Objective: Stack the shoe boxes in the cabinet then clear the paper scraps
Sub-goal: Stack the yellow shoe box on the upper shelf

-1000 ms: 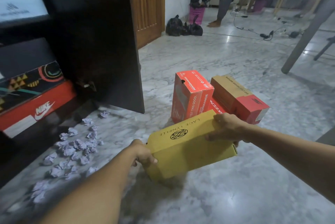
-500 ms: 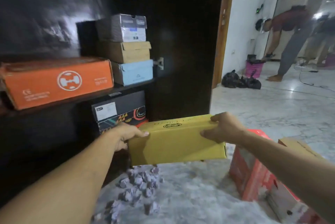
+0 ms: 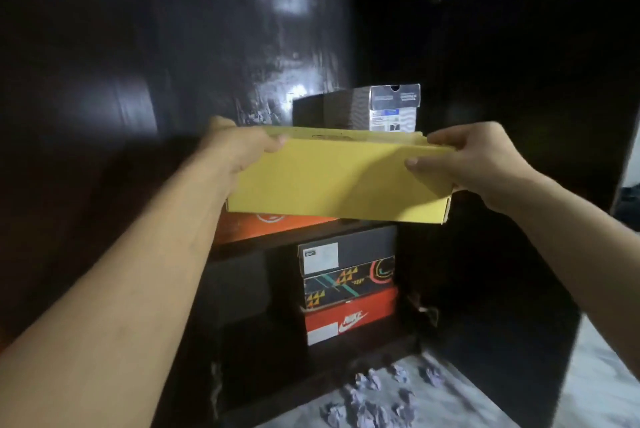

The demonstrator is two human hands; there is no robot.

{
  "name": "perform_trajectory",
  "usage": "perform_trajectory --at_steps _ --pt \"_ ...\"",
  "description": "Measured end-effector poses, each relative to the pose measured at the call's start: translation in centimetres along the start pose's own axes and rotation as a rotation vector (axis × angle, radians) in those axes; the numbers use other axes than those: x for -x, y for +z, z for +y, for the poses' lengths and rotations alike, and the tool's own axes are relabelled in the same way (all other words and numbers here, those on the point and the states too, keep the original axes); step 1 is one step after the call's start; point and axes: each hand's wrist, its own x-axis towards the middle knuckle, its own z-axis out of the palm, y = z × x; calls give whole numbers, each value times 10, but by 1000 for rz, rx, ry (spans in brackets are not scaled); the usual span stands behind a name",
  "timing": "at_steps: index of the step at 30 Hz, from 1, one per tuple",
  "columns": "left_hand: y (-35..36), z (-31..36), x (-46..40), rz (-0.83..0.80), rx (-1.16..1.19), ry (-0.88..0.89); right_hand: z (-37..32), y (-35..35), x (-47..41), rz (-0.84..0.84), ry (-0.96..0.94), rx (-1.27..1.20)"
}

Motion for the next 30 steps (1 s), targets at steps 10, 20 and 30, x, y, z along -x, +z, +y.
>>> perform_trajectory --at_steps 10,20,30 --pt "-10 -7 -61 218 30 -55 -16 97 -123 -170 -110 -68" --pt "-12 -58 -128 345 -72 -49 -16 178 -197 -279 -142 -6" --pt "-21 -97 -161 324 -246 -33 8 213 -222 -303 -162 30"
